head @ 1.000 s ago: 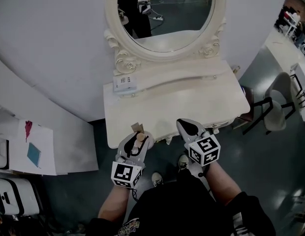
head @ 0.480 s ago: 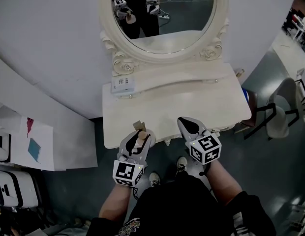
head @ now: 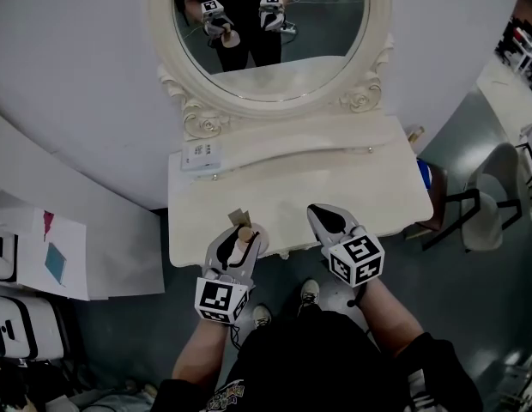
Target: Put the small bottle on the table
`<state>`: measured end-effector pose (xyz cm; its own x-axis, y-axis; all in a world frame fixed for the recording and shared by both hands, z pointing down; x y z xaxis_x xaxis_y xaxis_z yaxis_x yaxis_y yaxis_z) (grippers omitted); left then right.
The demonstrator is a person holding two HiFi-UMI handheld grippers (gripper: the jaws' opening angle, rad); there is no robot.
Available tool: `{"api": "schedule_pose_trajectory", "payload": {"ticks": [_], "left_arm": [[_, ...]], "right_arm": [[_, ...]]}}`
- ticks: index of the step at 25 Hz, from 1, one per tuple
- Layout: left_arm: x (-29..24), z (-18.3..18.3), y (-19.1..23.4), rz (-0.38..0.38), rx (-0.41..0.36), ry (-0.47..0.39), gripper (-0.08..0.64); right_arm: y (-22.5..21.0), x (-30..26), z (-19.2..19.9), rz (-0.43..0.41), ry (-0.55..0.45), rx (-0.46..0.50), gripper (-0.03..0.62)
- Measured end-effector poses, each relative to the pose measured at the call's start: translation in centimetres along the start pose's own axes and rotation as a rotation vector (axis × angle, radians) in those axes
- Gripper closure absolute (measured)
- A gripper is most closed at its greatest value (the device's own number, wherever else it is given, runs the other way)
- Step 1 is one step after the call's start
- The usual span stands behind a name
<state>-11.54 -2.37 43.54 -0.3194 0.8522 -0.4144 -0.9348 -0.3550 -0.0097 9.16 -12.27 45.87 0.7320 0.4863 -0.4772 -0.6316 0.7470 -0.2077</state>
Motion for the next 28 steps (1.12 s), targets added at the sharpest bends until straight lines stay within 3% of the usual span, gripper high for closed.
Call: {"api": "schedule_pose_trajectory", "payload": {"ticks": [16, 28], "left_arm": [[-5.8, -1.9, -1.5, -0.055, 0.026, 0.025, 0.422], [-9.0, -3.0, -1.2, -0.022, -0.003, 0.021, 0.422]], "right_arm": [[-6.2, -0.1, -0.4, -0.049, 0.015, -0.017, 0.565], [-7.3, 0.6, -0.5, -0.021, 0.010, -0.023, 0.565]]}}
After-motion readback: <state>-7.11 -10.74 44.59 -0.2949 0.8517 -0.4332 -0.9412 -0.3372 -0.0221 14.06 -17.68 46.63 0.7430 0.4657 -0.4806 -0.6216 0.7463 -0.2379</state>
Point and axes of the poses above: the fingertips, and each gripper's own axes: x backward along the fingers, y to its left, z out of its underside, the point moved 8 cm from there along x, backward along the fingers, and after that the axes turned 12 degrees about y, right-handed, at the moved point
